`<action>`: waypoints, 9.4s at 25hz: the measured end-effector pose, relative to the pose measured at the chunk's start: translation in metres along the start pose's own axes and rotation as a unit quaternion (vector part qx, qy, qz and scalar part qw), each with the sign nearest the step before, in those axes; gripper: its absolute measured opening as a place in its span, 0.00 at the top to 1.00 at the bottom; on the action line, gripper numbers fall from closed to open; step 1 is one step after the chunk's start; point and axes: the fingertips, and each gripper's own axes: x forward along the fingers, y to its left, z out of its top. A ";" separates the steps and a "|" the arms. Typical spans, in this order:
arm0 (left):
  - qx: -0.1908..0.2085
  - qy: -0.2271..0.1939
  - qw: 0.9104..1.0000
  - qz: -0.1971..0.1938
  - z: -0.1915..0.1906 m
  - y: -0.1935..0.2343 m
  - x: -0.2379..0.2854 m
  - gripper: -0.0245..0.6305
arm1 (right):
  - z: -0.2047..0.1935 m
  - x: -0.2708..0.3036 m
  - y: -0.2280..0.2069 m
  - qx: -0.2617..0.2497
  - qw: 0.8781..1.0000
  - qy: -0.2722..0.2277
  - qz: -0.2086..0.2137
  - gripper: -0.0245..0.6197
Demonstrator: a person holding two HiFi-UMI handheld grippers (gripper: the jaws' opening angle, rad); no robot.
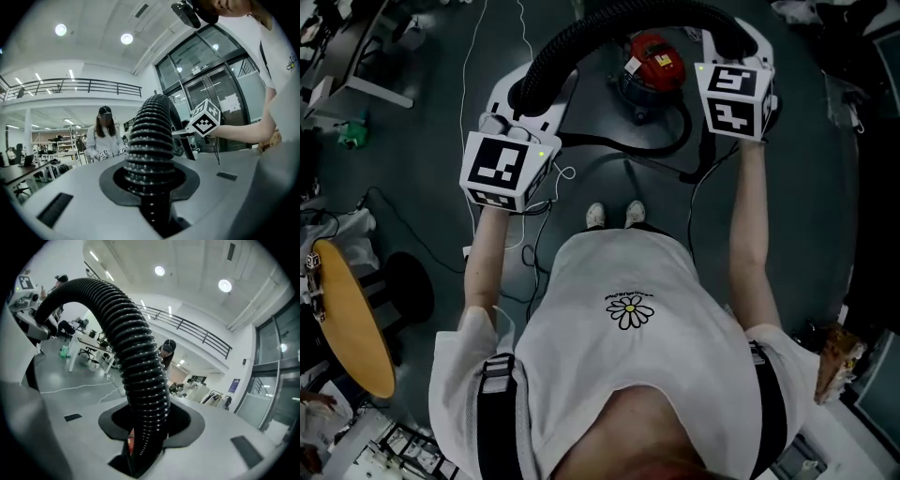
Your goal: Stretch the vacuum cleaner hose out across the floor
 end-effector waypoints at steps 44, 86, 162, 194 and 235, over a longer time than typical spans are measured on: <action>0.182 0.100 0.968 0.142 0.032 0.014 0.028 0.81 | 0.122 -0.060 0.132 -0.499 0.853 -0.155 -0.005 0.69; 0.340 0.233 0.887 0.209 -0.016 0.066 -0.010 0.67 | -0.034 -0.018 0.052 -0.267 0.962 -0.014 0.052 0.70; -0.201 0.040 0.858 -0.472 0.041 -0.633 -0.516 0.67 | -0.077 -0.582 0.148 -0.077 0.939 -0.281 0.185 0.85; -0.359 -0.067 0.759 -0.539 0.118 -1.085 -0.864 0.70 | -0.221 -1.240 0.226 -0.341 0.803 -0.399 0.282 0.84; -0.298 0.022 0.792 -0.533 0.100 -1.211 -0.892 0.70 | -0.416 -1.229 0.250 0.805 0.160 0.250 0.513 0.38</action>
